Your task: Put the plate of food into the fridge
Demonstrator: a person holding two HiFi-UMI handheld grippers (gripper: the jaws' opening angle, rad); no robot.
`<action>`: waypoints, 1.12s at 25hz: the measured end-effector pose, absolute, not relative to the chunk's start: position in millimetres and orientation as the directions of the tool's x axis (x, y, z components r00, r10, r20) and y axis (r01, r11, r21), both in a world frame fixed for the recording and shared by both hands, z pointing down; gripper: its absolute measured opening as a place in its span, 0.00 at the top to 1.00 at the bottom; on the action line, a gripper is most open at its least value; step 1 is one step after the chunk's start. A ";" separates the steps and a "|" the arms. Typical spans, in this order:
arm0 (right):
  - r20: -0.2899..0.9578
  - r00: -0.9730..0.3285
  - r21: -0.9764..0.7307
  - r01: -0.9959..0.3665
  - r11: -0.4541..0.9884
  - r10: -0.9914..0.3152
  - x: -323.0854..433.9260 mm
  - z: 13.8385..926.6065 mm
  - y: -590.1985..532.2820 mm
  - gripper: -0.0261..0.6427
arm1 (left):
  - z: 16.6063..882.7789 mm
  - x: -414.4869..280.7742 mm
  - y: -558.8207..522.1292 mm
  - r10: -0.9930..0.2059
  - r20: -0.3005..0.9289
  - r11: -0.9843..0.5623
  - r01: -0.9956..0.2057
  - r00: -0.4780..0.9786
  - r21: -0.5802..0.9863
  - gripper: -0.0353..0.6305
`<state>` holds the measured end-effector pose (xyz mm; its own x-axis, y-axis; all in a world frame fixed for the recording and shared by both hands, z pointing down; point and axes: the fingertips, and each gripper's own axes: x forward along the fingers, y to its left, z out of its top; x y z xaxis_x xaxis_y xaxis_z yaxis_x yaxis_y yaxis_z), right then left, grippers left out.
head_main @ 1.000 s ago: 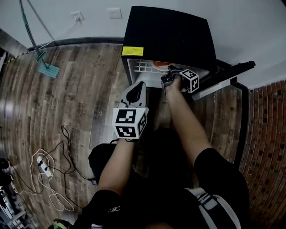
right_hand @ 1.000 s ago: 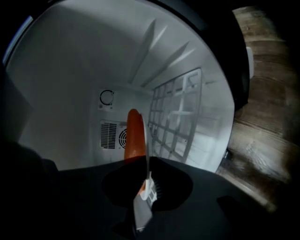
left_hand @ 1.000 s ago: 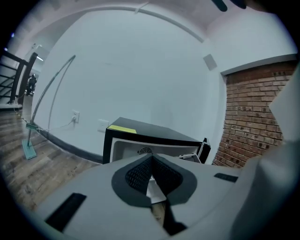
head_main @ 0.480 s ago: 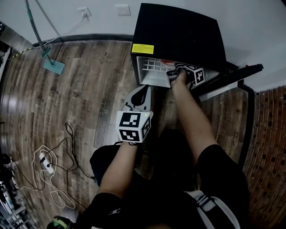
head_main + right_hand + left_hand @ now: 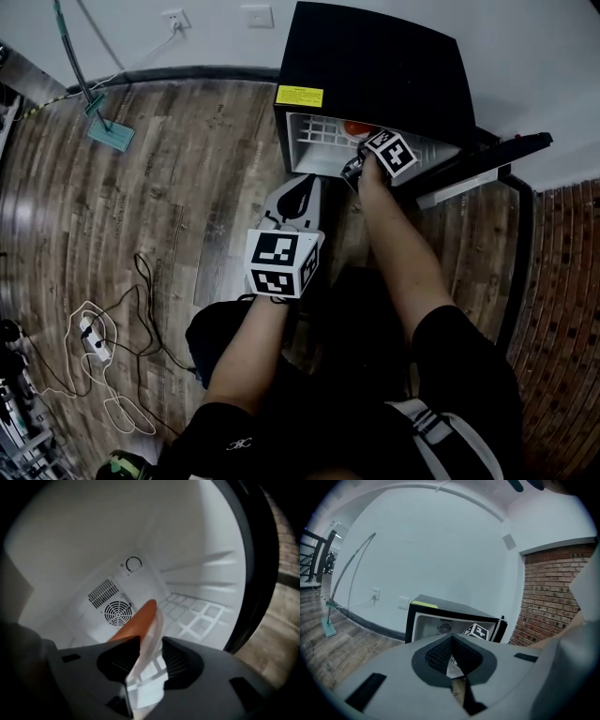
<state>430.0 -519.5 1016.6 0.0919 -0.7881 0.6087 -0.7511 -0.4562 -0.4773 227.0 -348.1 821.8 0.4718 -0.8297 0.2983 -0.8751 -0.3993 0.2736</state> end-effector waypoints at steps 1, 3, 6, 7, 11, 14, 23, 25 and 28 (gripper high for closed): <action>0.601 0.121 -0.452 -0.764 -0.461 -0.790 433.0 1014.7 -518.3 0.74 | 821.0 227.5 -347.5 -0.830 0.297 -0.400 -0.874 0.473 0.274 0.95; 0.578 0.173 -0.423 -0.773 -0.474 -0.798 439.2 1009.3 -516.2 0.64 | 820.6 229.3 -346.3 -0.827 0.297 -0.406 -0.872 0.477 0.273 0.95; 0.539 0.177 -0.452 -0.764 -0.460 -0.824 444.9 1000.1 -513.0 0.62 | 822.7 232.8 -345.4 -0.821 0.303 -0.413 -0.870 0.483 0.269 0.95; 0.527 0.158 -0.470 -0.764 -0.441 -0.835 444.7 996.5 -510.4 0.66 | 823.4 233.7 -345.5 -0.820 0.305 -0.415 -0.870 0.485 0.268 0.95; 0.483 0.025 -0.470 -0.836 -0.284 -0.875 429.2 978.9 -488.6 0.94 | 826.7 237.4 -347.9 -0.815 0.311 -0.418 -0.868 0.489 0.268 0.95; 0.429 -0.063 -0.412 -0.901 -0.133 -0.901 414.5 958.2 -462.4 0.94 | 827.6 243.4 -351.3 -0.810 0.311 -0.428 -0.864 0.497 0.267 0.95; 0.332 -0.208 -0.219 -0.966 0.140 -0.920 398.9 883.3 -377.8 0.94 | 798.8 256.8 -375.9 -0.793 0.301 -0.503 -0.848 0.530 0.167 0.95; 0.307 -0.224 -0.202 -0.965 0.167 -0.925 399.9 861.9 -372.1 0.94 | 782.4 248.3 -385.8 -0.800 0.290 -0.506 -0.850 0.525 0.145 0.95; 0.271 -0.244 -0.193 -0.961 0.196 -0.931 402.2 828.1 -368.9 0.94 | 760.7 233.1 -398.5 -0.822 0.286 -0.484 -0.869 0.492 0.103 0.95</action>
